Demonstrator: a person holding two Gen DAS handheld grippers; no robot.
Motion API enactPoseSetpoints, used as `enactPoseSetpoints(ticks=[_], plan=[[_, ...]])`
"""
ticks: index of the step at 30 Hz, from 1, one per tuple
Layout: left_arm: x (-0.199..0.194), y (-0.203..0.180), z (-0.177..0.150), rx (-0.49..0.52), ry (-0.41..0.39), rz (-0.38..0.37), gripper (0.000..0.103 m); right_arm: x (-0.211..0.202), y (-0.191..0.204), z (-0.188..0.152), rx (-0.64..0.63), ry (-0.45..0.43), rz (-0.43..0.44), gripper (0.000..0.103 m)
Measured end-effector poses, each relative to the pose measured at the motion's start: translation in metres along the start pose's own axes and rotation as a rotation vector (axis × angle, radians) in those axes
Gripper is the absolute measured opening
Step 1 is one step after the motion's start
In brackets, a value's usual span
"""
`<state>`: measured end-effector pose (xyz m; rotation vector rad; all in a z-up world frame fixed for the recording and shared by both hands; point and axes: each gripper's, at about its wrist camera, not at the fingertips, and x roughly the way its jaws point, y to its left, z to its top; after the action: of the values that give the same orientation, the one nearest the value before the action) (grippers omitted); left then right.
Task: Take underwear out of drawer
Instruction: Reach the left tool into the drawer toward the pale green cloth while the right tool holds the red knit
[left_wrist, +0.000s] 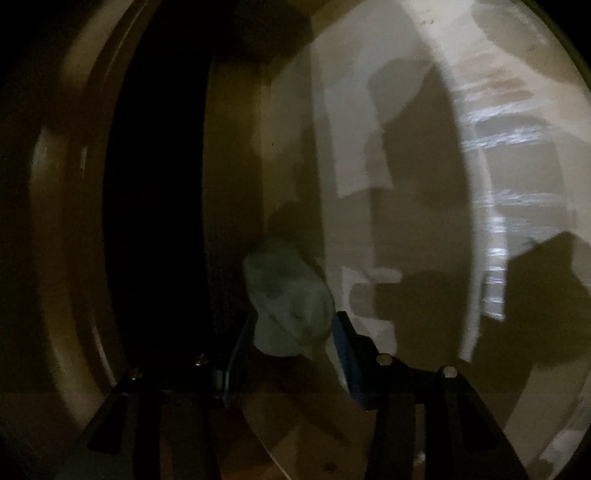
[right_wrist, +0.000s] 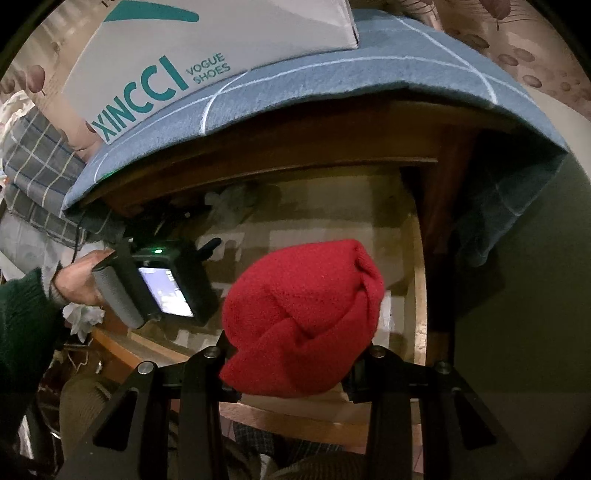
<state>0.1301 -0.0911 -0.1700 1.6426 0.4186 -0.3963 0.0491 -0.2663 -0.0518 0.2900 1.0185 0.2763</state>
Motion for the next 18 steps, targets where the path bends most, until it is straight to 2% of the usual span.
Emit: enactPoseSetpoints(ticks=[3, 4, 5, 7, 8, 18], plan=[[0.008, 0.0, 0.001, 0.007, -0.009, 0.051, 0.04, 0.002, 0.0, 0.0, -0.002, 0.008, 0.006, 0.035], [0.011, 0.0, 0.001, 0.009, -0.013, 0.065, 0.033, 0.003, -0.001, 0.0, -0.002, 0.01, 0.008, 0.035], [0.014, 0.0, 0.001, 0.003, -0.01, 0.061, 0.028, 0.004, -0.001, 0.0, 0.0, 0.015, 0.014, 0.035], [0.02, 0.001, 0.002, -0.007, -0.005, 0.051, 0.025, 0.005, -0.002, 0.0, 0.004, 0.021, 0.019, 0.035], [0.022, 0.001, 0.003, -0.007, -0.009, 0.067, 0.025, 0.007, -0.003, 0.0, 0.008, 0.026, 0.025, 0.035], [0.03, 0.004, 0.004, -0.033, -0.034, 0.039, 0.025, 0.013, -0.004, 0.001, 0.019, 0.043, 0.06, 0.035]])
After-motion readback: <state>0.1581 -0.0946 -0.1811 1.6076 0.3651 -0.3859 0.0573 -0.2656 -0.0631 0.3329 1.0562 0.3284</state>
